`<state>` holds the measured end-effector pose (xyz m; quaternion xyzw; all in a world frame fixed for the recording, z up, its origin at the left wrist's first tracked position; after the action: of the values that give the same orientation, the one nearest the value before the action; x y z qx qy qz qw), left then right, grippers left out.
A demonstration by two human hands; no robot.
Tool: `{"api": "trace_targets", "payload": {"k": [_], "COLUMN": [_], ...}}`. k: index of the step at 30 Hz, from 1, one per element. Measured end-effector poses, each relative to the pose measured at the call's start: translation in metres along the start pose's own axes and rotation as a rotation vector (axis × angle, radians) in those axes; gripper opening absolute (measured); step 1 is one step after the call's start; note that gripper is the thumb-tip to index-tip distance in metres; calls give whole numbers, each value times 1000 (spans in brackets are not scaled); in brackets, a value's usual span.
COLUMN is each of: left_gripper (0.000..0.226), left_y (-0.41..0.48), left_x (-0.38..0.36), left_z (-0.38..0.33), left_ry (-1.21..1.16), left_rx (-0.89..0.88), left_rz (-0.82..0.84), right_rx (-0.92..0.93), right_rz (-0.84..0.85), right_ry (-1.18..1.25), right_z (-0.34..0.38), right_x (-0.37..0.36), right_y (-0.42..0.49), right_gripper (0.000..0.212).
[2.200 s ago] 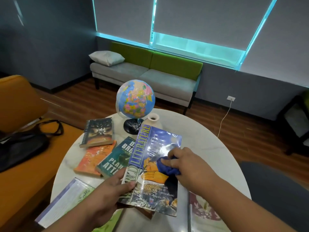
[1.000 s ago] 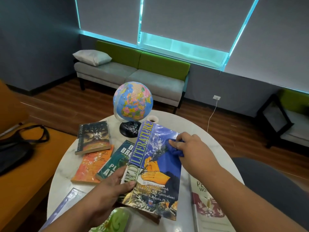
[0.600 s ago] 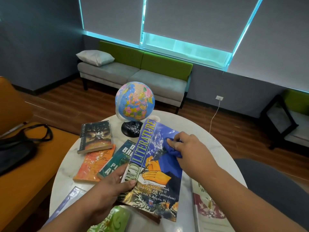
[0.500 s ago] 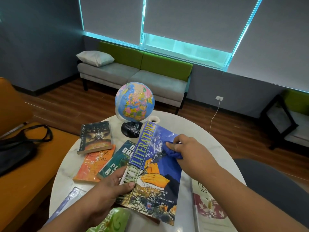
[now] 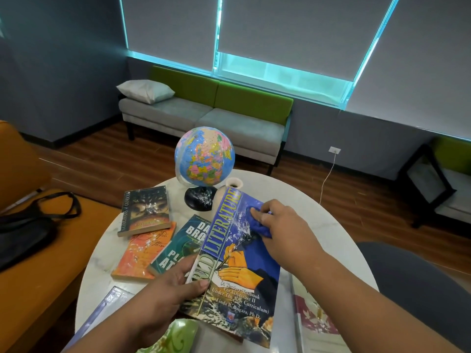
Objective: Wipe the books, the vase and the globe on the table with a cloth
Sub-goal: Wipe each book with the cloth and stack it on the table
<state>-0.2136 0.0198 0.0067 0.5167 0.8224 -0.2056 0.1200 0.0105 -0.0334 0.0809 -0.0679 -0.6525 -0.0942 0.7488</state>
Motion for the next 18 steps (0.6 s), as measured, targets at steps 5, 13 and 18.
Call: {"api": "trace_targets", "payload": {"k": [5,13,18], "left_gripper": [45,47,46], "left_y": [0,0,0], "left_x": [-6,-8,-12], "left_z": [-1,1,0], "left_ry": [19,28,16], "left_rx": [4,10,4], "left_rz": [7,15,0], "right_rx": [-99,-52,81], "right_rz": [-107,-43,103], "right_ry": [65,30,-1], "right_z": [-6,-8,0], "right_x": [6,10,5], "right_y": [4,5,-1], "right_gripper": [33,38,43]}}
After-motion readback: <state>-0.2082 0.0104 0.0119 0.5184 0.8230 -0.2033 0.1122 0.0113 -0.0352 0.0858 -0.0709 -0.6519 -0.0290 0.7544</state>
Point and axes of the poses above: each hand's wrist, its own y-axis towards the middle knuckle, its own x-axis out of the back of the hand, z = x × y, the point moved 2 cm from there along y, towards the middle knuckle, and after that the axes turned 8 degrees about z, right-handed, at the moved point
